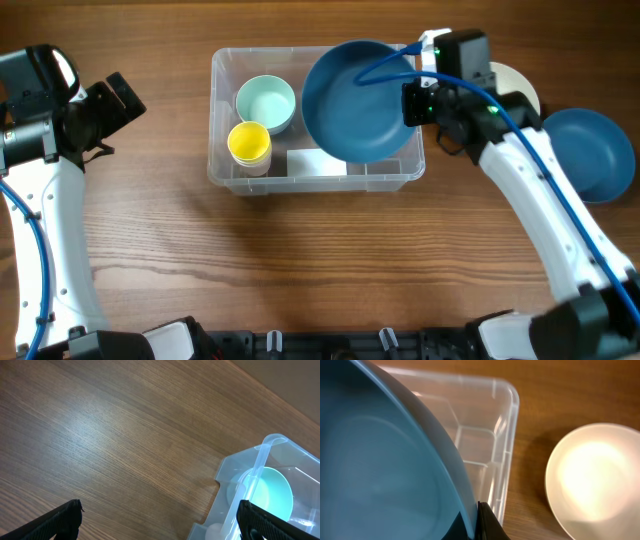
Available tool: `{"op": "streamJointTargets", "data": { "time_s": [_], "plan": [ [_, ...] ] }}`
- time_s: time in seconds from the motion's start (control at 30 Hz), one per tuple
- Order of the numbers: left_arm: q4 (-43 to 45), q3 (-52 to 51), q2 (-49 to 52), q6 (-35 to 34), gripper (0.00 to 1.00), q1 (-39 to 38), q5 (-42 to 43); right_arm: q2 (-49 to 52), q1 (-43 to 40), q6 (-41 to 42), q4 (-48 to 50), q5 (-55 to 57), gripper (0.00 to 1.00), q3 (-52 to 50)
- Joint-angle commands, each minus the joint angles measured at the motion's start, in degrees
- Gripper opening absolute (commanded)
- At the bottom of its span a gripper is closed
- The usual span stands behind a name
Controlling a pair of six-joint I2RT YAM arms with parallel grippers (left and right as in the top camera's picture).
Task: Pack container
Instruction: 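Lift the teal plate and carry it over the clear box, then lower the teal plate into the box and release it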
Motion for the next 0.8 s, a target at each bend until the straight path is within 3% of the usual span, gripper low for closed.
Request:
{"op": "streamJointTargets", "data": {
  "time_s": [0.0,0.63,0.73,0.77],
  "plan": [
    [-0.04,0.83,-0.81,-0.74,1.0,0.26,0.66,4.48,1.64,-0.24,1.36,2.29,0.04,1.42],
    [-0.02,0.83,-0.81,-0.74,1.0,0.26,0.66,14.38,5.75,-0.42,2.51,3.8,0.04,1.4],
    [-0.04,0.83,-0.81,-0.74,1.0,0.26,0.66,14.38,5.77,-0.33,2.67,3.78,0.17,1.4],
    [-0.04,0.83,-0.81,-0.74,1.0,0.26,0.66,14.38,5.77,-0.15,2.8,3.67,0.27,1.4]
  ]
}}
